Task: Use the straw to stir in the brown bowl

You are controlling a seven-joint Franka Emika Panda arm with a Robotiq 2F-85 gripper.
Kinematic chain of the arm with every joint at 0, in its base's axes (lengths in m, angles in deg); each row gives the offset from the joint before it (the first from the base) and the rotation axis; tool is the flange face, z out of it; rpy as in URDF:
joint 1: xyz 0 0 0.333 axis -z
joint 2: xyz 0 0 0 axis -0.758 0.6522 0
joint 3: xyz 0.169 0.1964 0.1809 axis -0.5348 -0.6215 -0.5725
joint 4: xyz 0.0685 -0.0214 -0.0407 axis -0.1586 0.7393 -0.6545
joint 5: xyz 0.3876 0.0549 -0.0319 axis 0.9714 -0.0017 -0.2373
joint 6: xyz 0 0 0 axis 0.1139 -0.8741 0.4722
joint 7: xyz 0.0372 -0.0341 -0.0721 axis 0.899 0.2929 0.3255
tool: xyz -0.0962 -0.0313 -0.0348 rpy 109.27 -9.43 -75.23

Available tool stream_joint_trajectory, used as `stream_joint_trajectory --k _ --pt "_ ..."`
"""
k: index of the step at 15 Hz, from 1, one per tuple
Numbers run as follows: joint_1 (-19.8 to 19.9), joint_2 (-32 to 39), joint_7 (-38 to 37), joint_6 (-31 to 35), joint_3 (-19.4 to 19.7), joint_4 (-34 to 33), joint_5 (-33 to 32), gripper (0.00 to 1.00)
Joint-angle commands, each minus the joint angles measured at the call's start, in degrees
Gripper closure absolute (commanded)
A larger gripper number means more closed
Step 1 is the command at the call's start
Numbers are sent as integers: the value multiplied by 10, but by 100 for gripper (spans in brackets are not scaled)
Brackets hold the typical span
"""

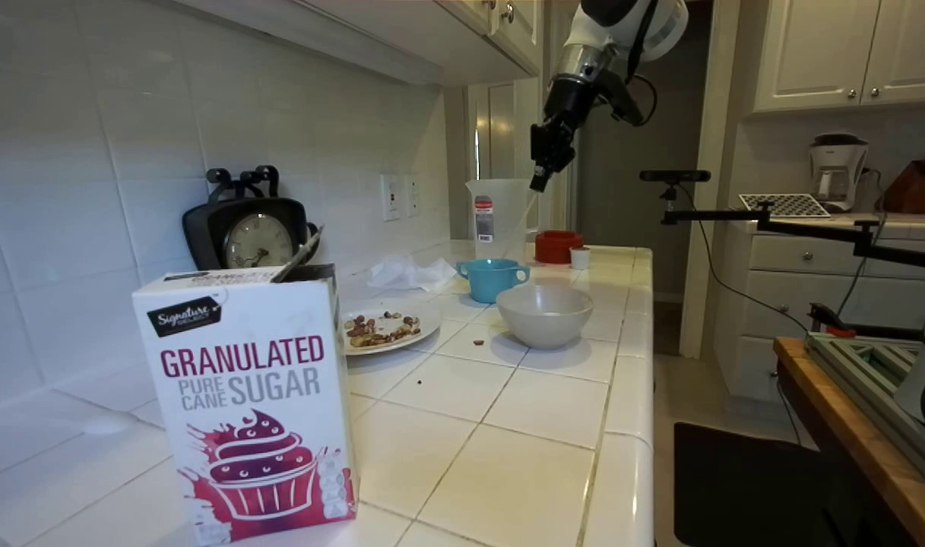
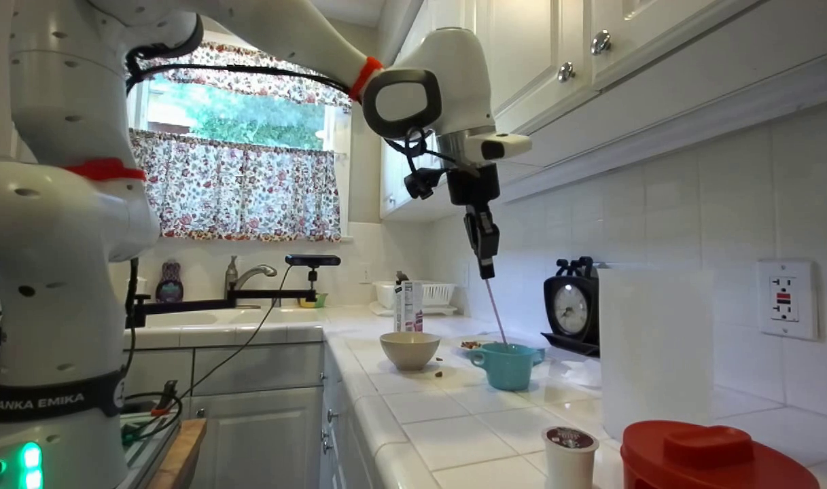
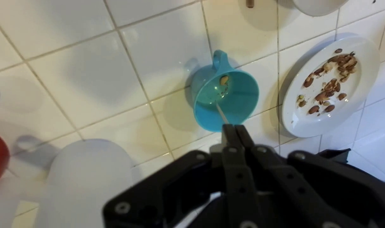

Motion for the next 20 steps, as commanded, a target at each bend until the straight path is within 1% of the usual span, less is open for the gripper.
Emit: stream_joint_trajectory --k 1,7,14,20 --pt "-6 -51 -28 -21 3 27 -42 99" --pt "-36 -98 -9 -58 4 36 -14 99" --pt "-82 -101 0 -91 -2 35 25 99" --pt "-91 -109 -1 -122 -8 55 28 99"
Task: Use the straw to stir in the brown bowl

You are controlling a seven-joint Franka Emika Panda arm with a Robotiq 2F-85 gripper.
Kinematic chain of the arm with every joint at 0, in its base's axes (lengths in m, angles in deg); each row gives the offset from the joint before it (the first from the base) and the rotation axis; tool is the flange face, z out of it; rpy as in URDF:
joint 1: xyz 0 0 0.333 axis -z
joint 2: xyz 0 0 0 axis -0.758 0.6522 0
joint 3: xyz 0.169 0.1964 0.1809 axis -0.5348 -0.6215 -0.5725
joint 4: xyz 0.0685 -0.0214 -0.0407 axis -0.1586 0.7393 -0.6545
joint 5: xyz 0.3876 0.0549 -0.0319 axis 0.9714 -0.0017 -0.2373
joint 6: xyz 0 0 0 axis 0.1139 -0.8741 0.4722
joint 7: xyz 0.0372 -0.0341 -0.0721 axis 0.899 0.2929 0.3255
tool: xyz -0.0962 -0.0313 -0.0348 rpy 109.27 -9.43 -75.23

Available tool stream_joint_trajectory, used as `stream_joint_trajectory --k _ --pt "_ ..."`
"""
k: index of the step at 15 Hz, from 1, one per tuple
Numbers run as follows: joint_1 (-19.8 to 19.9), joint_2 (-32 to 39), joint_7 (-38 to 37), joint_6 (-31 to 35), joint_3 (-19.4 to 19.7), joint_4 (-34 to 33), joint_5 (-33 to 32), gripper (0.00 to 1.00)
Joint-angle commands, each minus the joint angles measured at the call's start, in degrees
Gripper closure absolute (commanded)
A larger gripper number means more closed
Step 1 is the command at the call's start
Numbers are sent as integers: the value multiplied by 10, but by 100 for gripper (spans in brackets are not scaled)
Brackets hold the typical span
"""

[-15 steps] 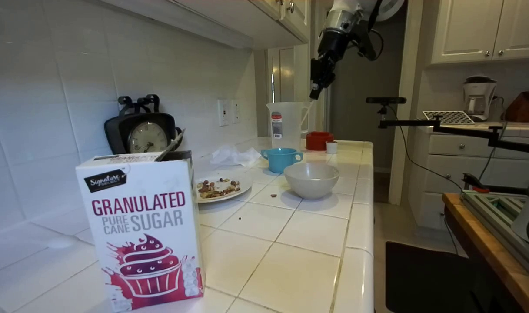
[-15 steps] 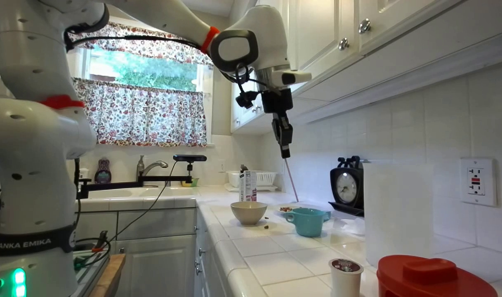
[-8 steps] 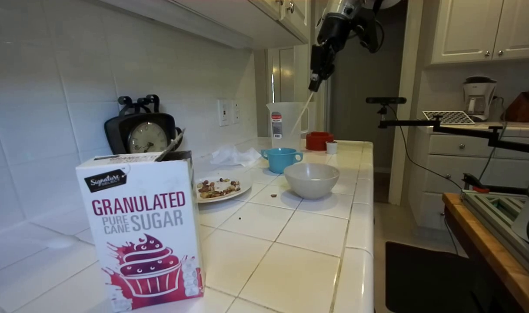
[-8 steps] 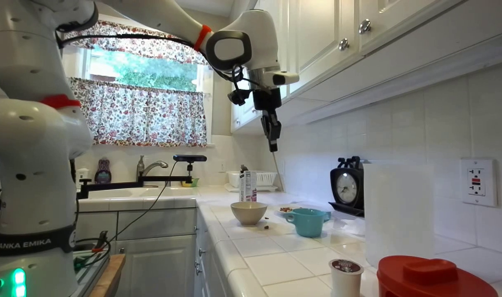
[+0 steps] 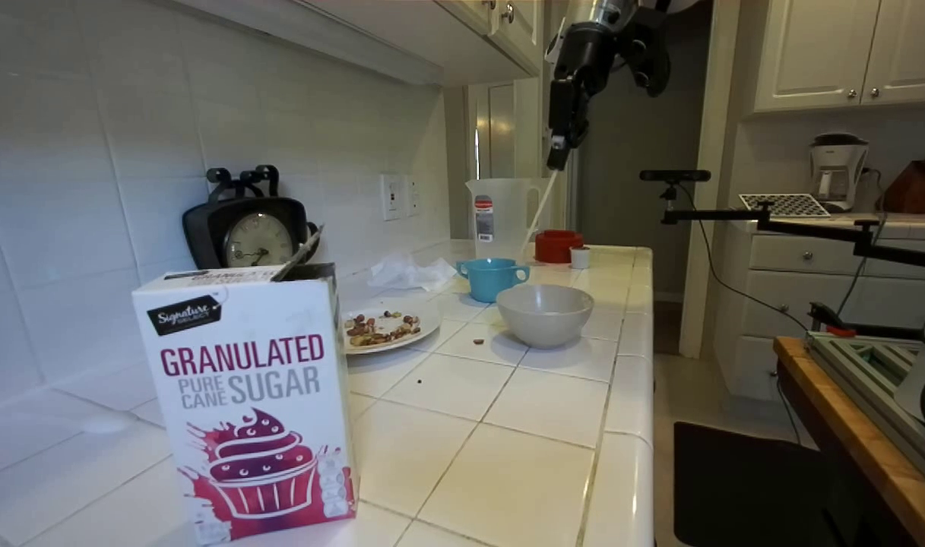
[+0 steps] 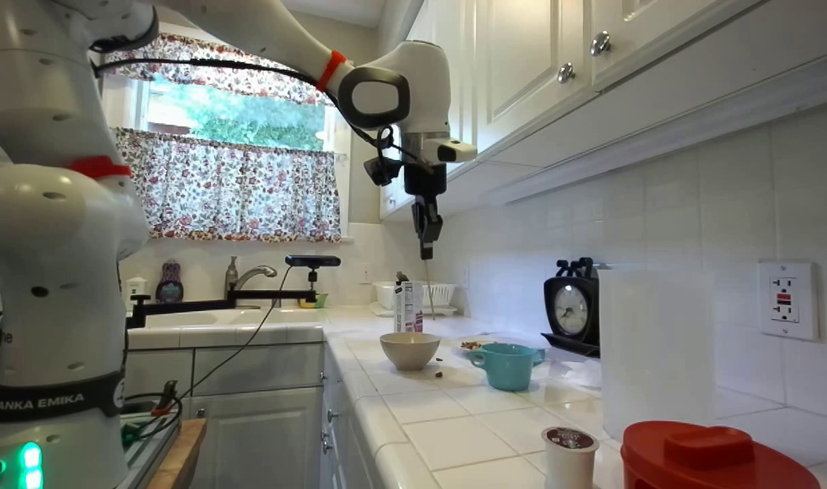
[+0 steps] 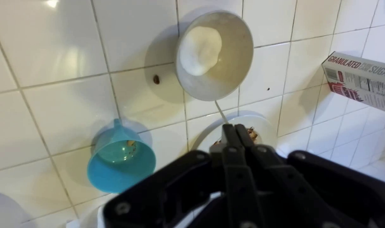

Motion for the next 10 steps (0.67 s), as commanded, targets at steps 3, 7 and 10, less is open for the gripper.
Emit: stream_joint_trajectory --k 3,7,10 --pt "1 -24 9 -12 2 34 10 99" --pt "2 -19 12 -9 5 49 13 99" --pt "1 -9 17 -4 7 58 17 99"
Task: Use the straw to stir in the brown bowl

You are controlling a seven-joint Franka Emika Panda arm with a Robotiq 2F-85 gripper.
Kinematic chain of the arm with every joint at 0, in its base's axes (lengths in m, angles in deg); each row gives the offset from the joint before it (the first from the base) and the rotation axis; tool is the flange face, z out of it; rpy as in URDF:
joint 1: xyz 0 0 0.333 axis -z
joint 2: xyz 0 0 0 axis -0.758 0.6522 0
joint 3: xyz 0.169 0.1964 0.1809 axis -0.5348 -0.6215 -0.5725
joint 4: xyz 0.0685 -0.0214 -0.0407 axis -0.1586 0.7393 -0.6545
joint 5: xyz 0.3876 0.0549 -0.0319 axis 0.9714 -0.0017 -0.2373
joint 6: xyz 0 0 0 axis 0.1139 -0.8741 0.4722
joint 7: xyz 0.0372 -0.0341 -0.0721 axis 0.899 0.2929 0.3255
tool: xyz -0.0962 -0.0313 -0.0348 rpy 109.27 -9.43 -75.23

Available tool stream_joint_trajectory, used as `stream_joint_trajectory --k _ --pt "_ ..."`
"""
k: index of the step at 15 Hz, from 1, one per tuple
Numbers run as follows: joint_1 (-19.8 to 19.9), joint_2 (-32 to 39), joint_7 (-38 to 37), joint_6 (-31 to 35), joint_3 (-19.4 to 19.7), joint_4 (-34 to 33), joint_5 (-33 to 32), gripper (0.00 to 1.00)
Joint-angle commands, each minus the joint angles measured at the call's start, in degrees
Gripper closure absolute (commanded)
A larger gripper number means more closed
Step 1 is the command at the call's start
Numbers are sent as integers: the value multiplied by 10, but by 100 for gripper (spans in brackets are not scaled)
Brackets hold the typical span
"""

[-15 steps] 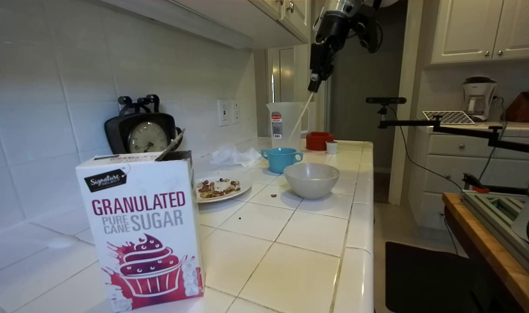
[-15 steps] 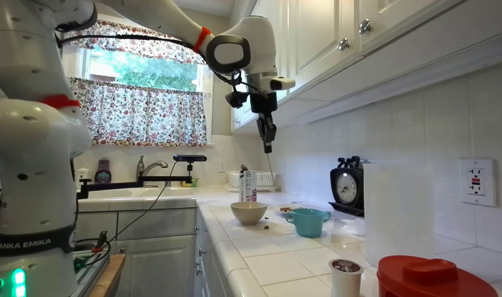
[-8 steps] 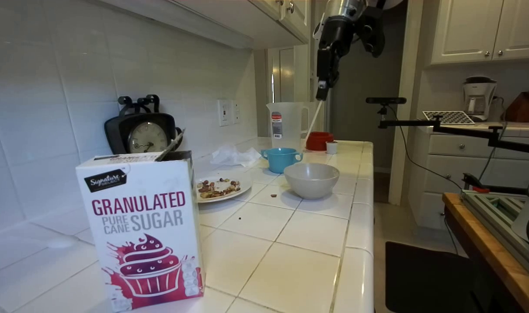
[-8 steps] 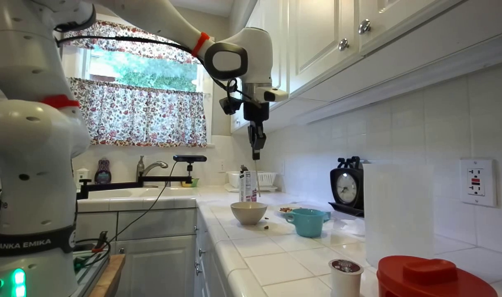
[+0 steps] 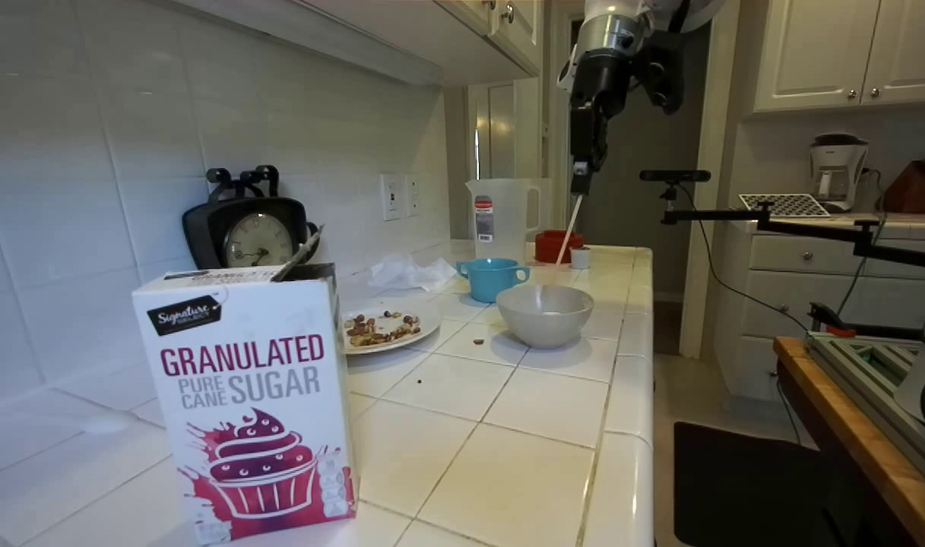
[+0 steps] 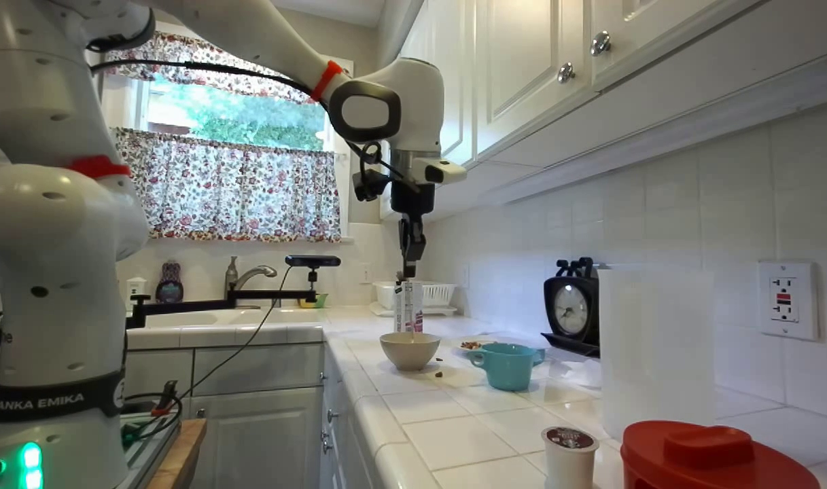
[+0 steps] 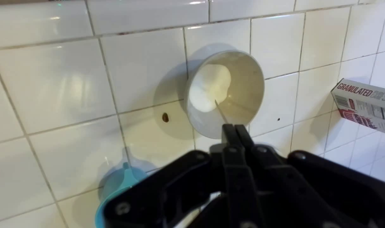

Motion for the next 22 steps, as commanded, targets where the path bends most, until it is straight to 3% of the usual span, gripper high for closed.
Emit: stream_joint_trajectory --k 1,22 --pt "-1 2 17 5 4 14 17 99" --pt "-18 89 9 30 -36 -16 25 99"
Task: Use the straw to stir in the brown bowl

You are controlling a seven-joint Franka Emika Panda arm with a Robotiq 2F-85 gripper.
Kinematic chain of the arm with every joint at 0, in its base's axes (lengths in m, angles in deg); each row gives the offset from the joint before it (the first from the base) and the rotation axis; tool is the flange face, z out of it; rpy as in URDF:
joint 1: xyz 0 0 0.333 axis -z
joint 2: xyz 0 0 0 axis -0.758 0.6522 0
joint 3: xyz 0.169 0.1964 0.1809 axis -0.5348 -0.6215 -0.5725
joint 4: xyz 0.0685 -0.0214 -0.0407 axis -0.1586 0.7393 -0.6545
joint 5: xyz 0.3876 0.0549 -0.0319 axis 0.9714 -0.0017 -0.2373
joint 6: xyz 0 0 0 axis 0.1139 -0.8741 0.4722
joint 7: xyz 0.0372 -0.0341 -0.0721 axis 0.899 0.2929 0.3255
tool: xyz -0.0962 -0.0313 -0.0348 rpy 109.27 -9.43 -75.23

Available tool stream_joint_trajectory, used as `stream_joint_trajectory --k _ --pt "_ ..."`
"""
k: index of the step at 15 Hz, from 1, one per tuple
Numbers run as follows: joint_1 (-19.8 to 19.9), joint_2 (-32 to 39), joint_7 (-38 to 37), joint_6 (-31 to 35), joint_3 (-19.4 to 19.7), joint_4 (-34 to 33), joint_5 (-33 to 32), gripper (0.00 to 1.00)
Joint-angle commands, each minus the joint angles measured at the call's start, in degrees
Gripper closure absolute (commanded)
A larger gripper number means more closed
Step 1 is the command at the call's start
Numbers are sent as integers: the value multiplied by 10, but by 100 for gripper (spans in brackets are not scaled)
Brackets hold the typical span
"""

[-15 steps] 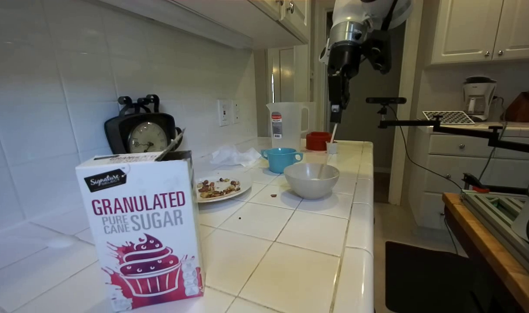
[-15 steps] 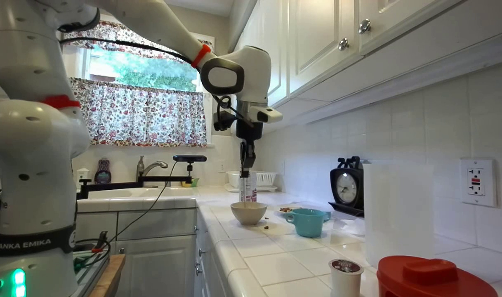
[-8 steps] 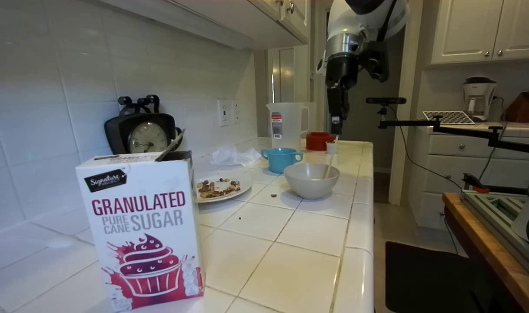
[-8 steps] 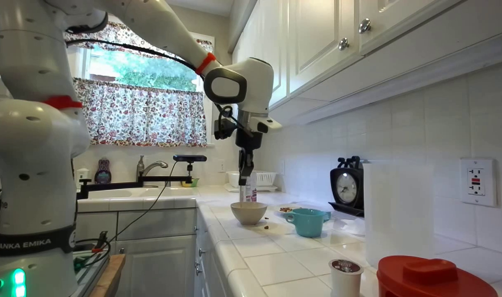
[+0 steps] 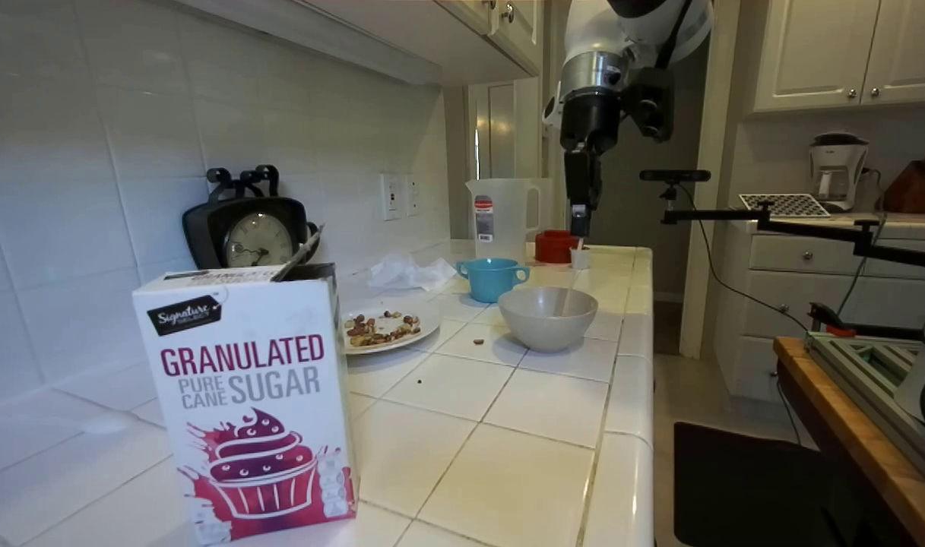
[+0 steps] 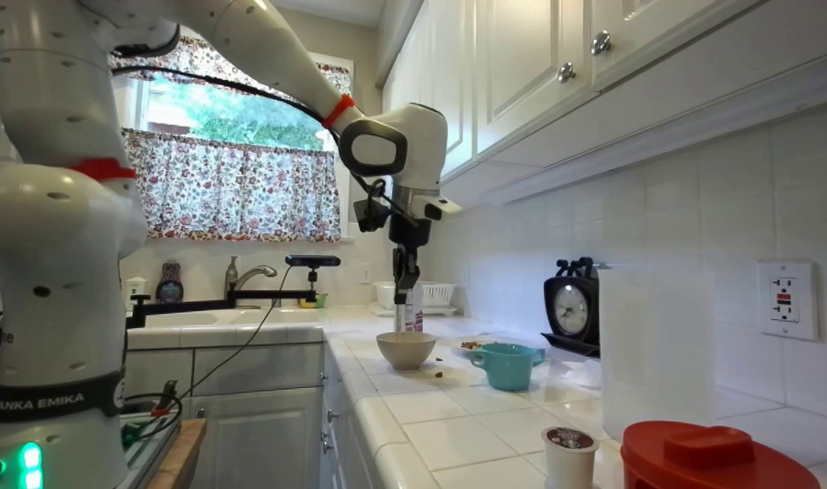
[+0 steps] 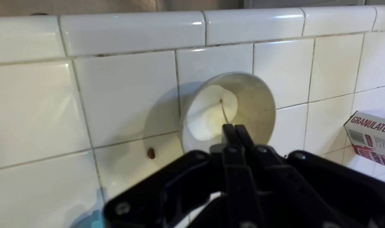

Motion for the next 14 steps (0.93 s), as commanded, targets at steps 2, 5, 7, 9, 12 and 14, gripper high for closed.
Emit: stream_joint_trajectory --k 2,5,7,9,12,14 --pt "1 33 5 13 -4 -27 11 99" --pt "5 46 3 24 -3 -36 11 99" --pt "8 48 2 26 -3 -39 8 99" --pt "11 40 2 26 -2 -34 7 99" --pt "14 25 7 25 -1 -19 5 99" --pt "12 15 11 24 -1 -11 7 99"
